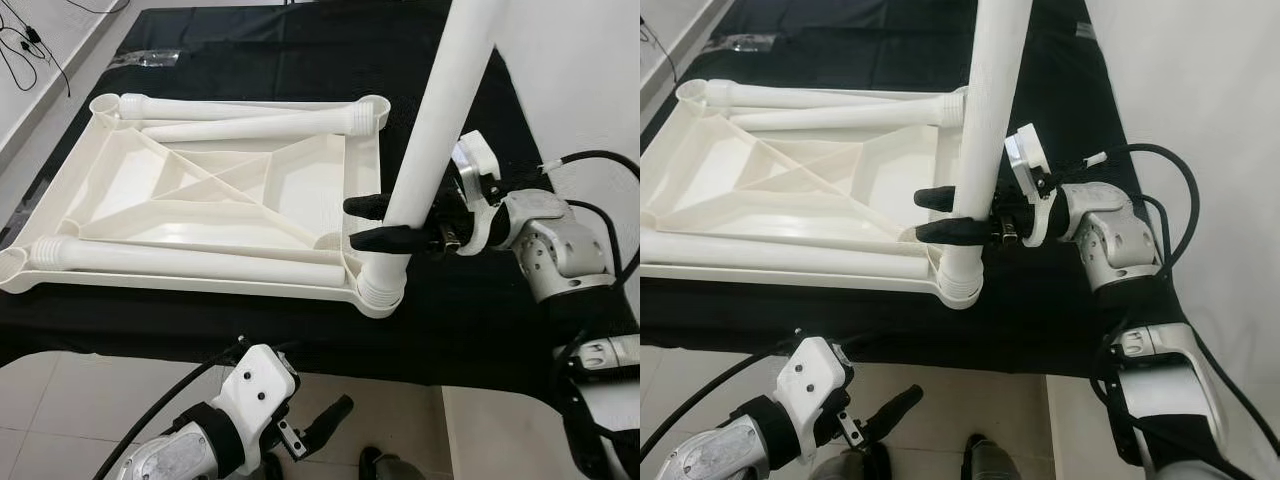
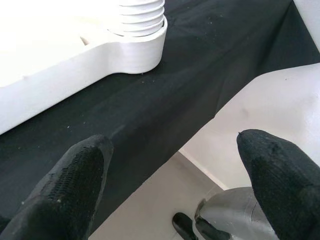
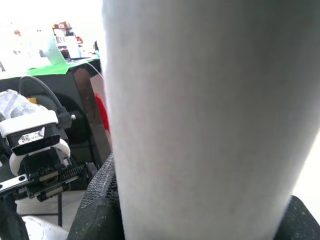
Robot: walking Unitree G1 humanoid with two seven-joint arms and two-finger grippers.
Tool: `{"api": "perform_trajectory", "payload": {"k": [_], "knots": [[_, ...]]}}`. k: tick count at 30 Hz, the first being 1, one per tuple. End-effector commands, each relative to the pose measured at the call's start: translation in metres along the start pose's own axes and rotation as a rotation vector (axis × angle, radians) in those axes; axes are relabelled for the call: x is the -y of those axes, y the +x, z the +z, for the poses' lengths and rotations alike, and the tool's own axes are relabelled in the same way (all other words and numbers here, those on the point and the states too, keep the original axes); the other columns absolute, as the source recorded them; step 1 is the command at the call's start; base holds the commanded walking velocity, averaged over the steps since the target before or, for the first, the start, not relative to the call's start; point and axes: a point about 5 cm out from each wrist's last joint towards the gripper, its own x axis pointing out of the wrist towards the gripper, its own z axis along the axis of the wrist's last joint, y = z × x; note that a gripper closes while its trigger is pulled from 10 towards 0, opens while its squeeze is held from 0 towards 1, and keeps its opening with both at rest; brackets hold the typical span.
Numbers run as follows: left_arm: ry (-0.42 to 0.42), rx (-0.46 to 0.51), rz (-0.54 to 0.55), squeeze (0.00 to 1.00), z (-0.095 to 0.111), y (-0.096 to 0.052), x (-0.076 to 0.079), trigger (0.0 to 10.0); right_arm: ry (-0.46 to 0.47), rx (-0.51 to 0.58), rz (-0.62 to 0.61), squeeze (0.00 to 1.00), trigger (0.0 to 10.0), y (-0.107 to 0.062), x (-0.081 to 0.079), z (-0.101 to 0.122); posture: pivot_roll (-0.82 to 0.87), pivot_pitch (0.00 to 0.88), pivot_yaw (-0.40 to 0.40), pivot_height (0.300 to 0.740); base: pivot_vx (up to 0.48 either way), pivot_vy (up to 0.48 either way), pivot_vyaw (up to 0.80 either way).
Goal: Building children table
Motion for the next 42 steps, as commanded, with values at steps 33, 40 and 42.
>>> {"api": "perform_trajectory", "payload": {"k": [33, 40, 42], "knots": [[-0.016, -0.023, -0.007, 0.0, -0.006, -0.001, 0.001, 10.0, -0.106, -0.385, 0.034, 0.0, 10.0, 0.0, -0.017, -0.054, 0.07, 0.299, 0.019, 0.74, 0.0, 0.0, 0.0], [-0.015, -0.024, -0.009, 0.0, -0.006, 0.0, 0.001, 10.0, -0.137, -0.396, 0.035, 0.0, 10.0, 0.001, -0.015, -0.051, 0.07, 0.293, 0.02, 0.74, 0.0, 0.0, 0.0], [-0.015, -0.024, -0.009, 0.0, -0.007, 0.0, 0.001, 10.0, -0.136, -0.393, 0.035, 0.0, 10.0, 0.0, -0.014, -0.05, 0.07, 0.292, 0.02, 0.74, 0.0, 0.0, 0.0]]}}
